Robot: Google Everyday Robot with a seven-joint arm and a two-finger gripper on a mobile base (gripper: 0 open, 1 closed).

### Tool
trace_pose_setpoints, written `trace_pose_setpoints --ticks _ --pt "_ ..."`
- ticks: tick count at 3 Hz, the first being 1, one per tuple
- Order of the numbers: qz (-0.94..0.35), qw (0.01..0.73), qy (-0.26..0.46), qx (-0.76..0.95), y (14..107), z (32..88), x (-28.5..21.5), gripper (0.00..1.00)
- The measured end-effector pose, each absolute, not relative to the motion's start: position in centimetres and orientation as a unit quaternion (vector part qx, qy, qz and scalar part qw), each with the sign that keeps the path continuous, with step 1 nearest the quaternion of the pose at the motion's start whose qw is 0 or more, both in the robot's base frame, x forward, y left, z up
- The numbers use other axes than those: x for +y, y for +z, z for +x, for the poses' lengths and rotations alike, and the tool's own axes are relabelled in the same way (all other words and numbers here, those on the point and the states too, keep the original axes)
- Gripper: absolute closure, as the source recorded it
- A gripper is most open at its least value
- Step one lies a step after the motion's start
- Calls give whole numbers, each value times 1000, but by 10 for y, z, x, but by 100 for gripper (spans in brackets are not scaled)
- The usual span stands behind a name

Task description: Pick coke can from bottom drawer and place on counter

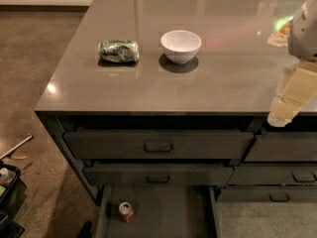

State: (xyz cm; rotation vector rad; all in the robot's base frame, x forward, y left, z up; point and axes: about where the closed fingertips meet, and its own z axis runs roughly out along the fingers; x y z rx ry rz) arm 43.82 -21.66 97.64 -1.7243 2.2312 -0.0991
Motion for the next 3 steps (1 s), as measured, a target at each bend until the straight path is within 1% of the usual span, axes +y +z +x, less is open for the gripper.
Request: trace_pose_setpoints --ticks 1,2,3 --pt "-603 163 -37 780 978 438 -216 0" --pt "-603 185 -9 776 955 419 -213 0" --pt "-613 233 41 754 907 392 -190 0"
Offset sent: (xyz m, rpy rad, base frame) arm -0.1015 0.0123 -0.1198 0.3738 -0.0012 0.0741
